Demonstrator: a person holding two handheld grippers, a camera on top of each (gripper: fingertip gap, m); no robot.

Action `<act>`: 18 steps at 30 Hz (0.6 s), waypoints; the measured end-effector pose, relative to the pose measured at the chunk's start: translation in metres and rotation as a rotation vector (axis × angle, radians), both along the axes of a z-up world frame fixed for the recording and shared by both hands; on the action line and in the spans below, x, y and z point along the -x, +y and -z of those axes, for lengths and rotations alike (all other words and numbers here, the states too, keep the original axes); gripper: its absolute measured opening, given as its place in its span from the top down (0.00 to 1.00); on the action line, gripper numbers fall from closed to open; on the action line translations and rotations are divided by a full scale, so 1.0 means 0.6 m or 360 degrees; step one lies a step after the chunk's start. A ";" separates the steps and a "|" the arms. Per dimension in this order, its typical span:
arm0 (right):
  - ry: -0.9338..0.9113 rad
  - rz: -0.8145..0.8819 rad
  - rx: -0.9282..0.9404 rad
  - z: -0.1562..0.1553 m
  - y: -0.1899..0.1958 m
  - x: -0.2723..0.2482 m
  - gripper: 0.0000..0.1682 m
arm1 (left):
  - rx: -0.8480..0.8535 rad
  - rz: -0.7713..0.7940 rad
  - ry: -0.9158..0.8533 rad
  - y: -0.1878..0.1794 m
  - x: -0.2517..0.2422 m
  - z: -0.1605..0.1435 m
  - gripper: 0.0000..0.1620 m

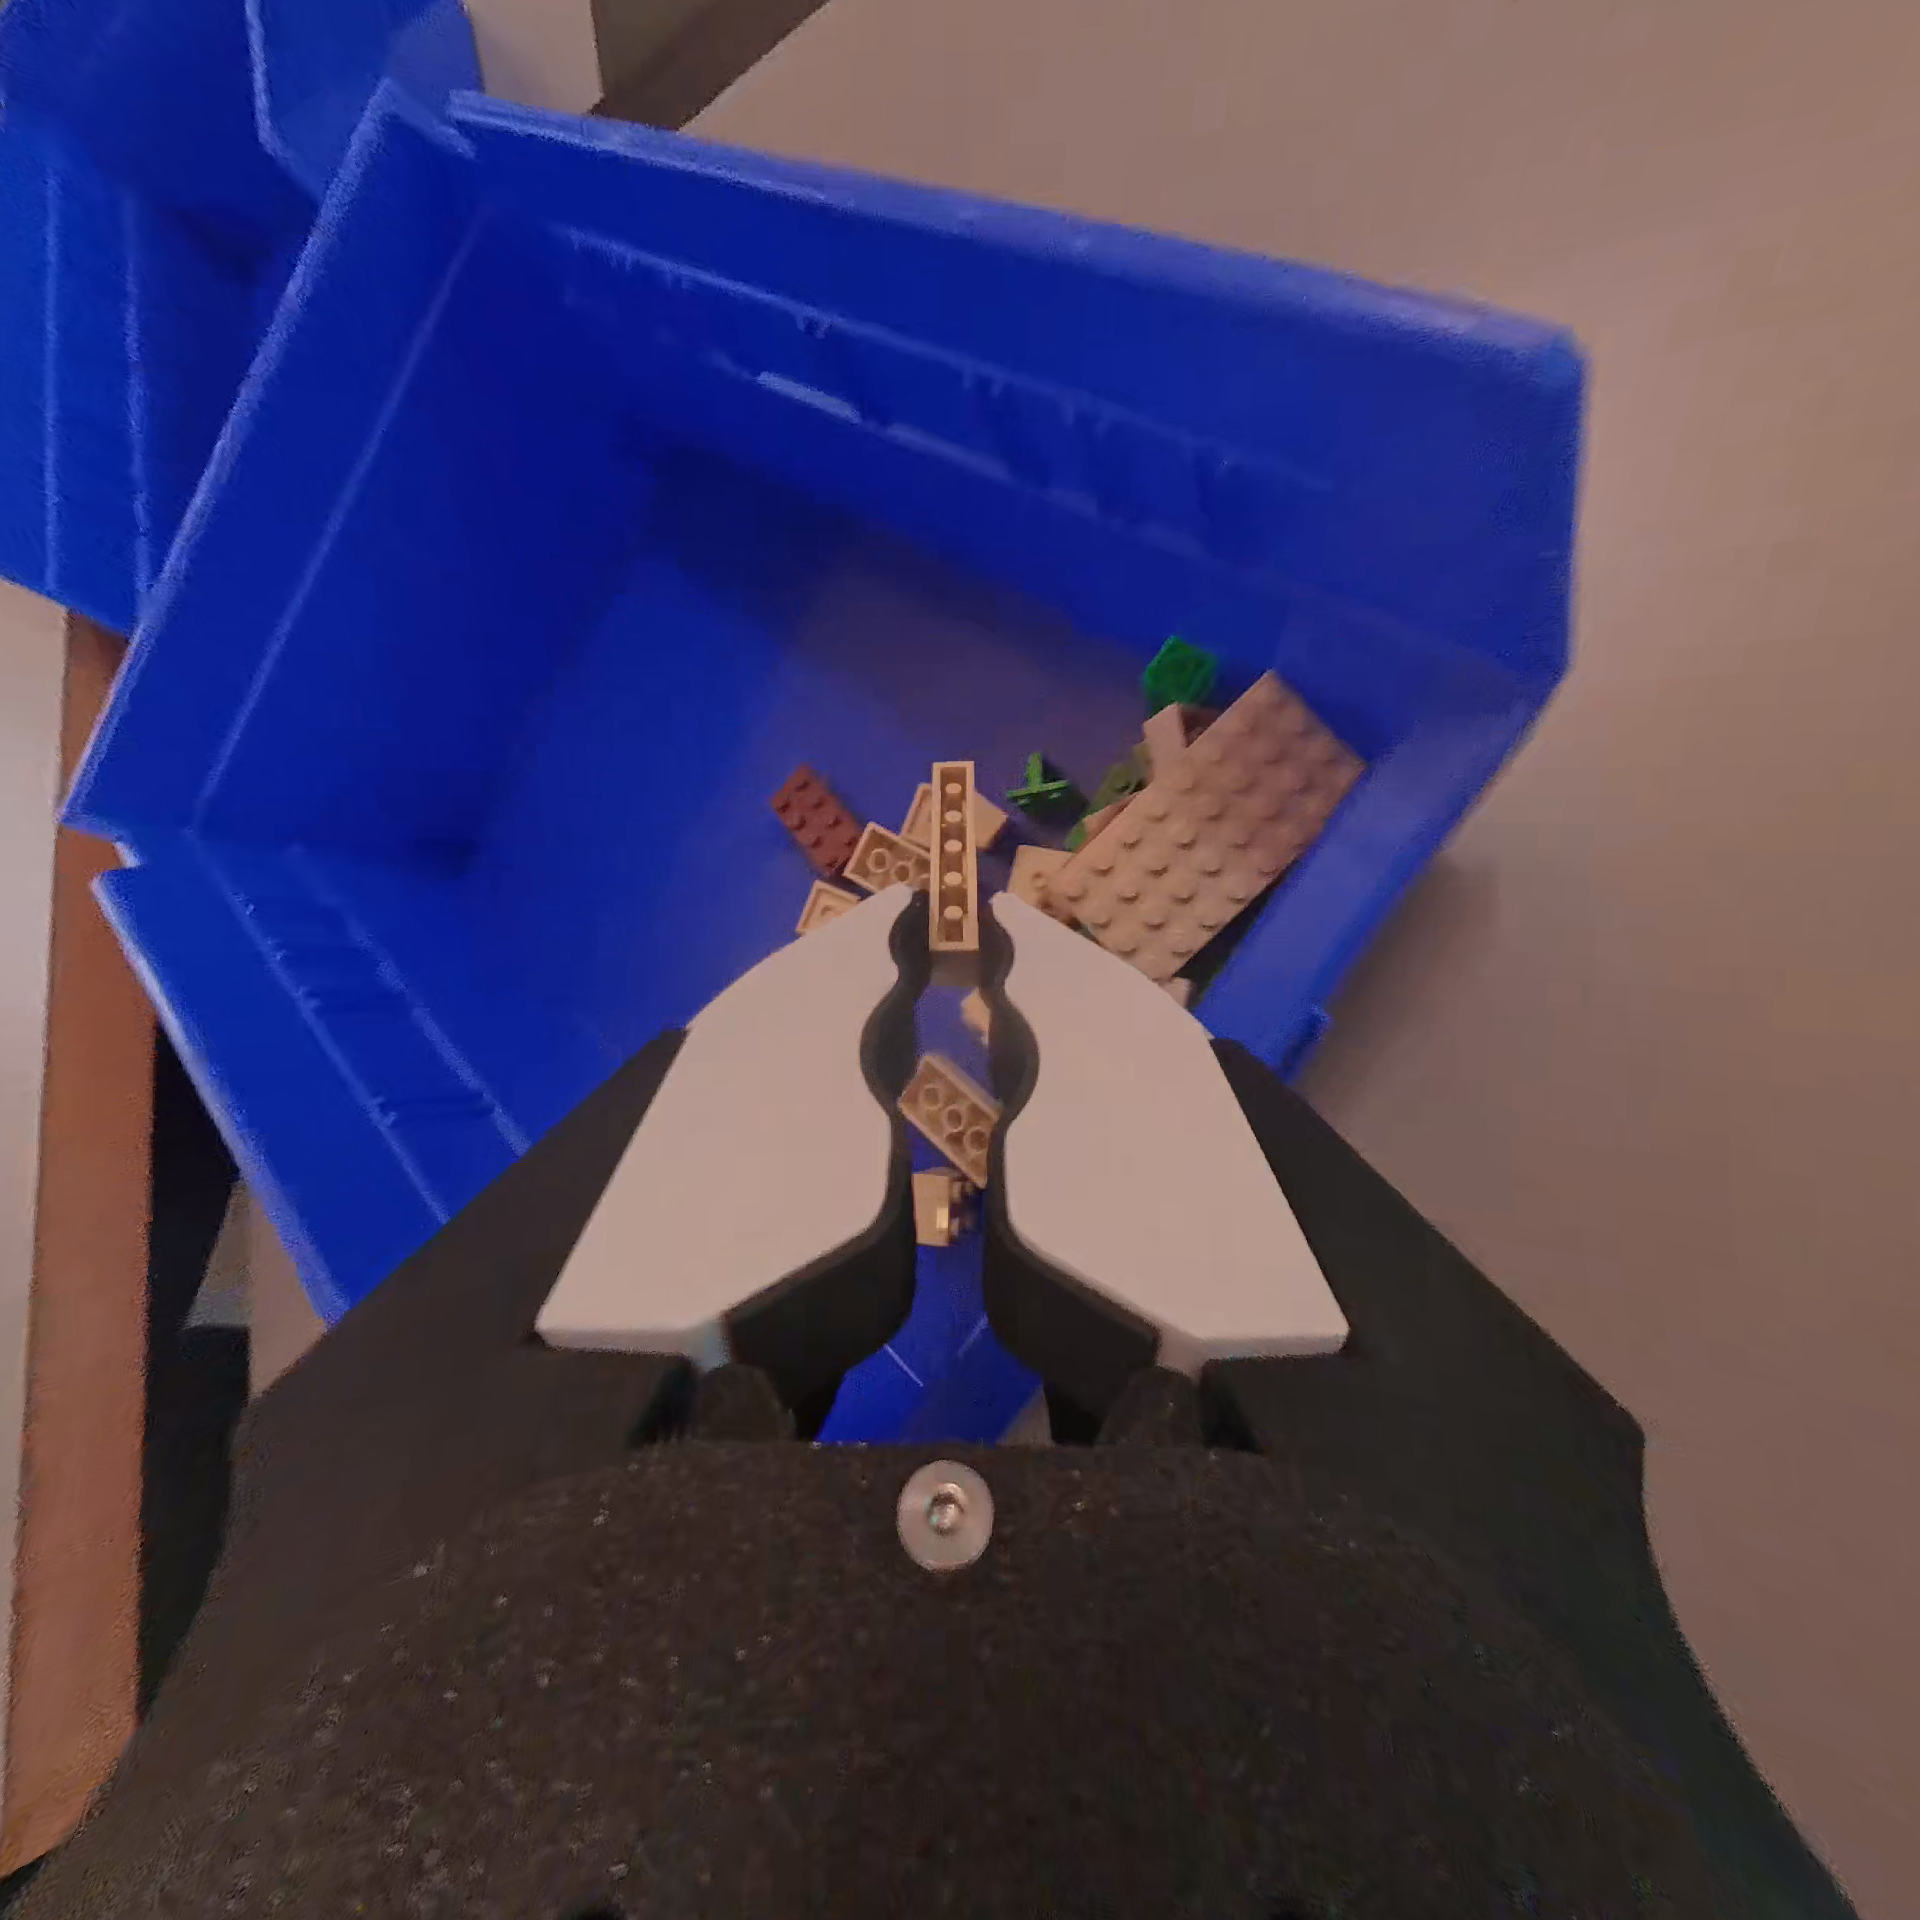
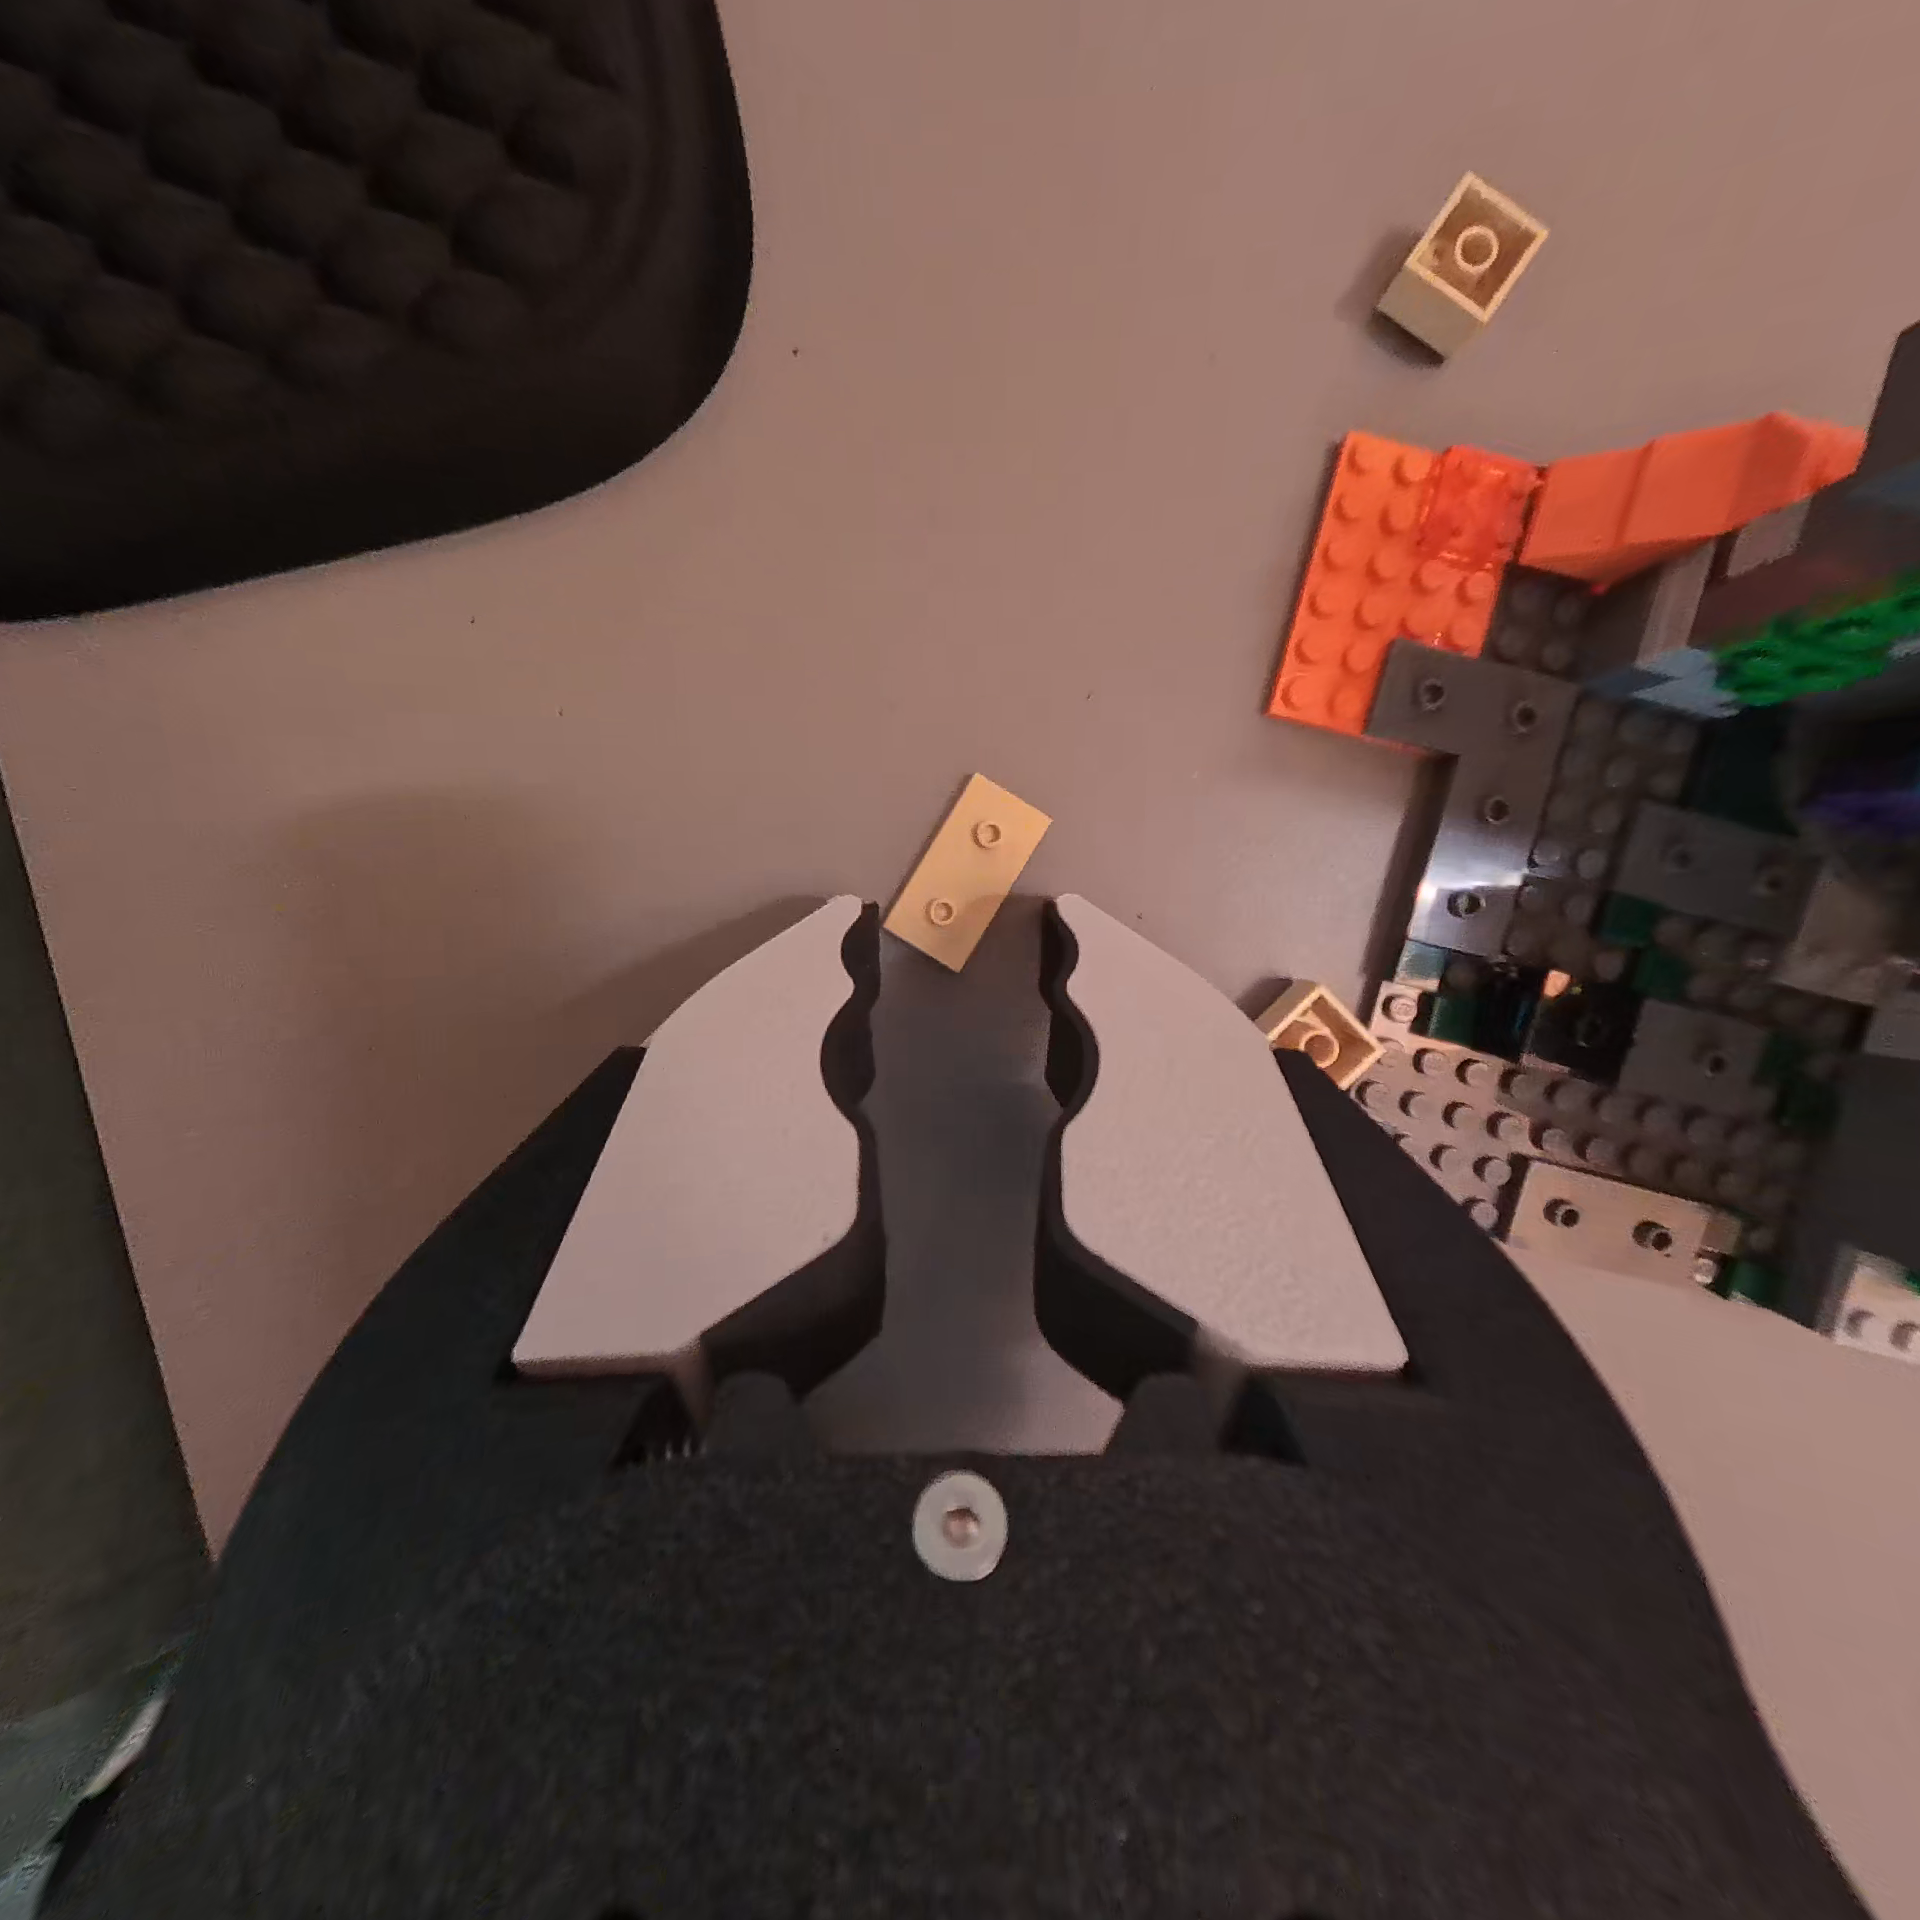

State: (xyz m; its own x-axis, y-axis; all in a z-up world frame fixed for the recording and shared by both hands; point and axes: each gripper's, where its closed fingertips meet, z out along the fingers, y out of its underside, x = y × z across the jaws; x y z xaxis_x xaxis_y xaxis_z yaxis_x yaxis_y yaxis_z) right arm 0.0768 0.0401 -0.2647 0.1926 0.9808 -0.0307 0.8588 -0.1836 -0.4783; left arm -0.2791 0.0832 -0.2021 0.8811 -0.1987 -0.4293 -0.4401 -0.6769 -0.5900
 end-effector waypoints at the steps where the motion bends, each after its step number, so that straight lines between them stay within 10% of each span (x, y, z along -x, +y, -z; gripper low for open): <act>1: -0.0016 0.0021 0.0006 0.000 0.001 0.000 0.83 | 0.0002 -0.0017 0.0030 0.001 0.006 0.003 0.95; 9: -0.0067 0.0002 -0.0072 0.000 0.003 0.006 0.90 | -0.0067 0.0038 -0.0053 -0.002 -0.009 -0.012 0.82; 18: 0.0333 -0.0431 -0.0590 -0.078 -0.027 0.082 0.91 | -0.0029 0.0630 -0.0568 -0.054 -0.202 -0.036 0.87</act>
